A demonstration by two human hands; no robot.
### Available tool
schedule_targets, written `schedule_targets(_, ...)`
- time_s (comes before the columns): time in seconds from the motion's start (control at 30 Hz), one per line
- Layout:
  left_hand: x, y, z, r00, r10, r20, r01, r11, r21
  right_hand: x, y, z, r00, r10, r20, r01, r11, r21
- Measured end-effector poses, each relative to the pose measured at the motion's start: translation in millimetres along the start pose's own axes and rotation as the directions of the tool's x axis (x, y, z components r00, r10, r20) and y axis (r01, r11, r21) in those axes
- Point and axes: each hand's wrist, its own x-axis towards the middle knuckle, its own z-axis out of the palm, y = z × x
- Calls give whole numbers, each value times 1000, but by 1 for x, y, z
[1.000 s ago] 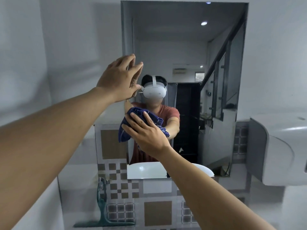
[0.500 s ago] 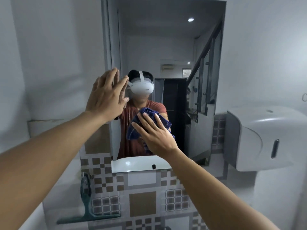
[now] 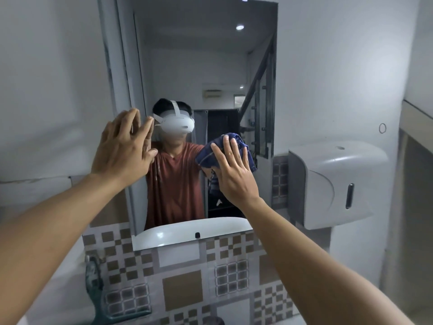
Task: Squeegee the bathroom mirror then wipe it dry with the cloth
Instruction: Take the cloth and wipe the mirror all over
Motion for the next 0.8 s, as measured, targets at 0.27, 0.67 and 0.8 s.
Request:
schedule_targets(0.27,-9,6,11,997,-75,5,75,995,-69,2,40,-13,963,262,-66,-252,959,127)
schedule_targets(0.67,-11,2,11,999,-36,-10,35,999,-28,-68,36,14,886,464,15,-450,850,274)
schedule_targets(0.8,-11,-5,9,1000,-15,-9,15,1000,7,-74,25,25,878,479,8,-464,847,258)
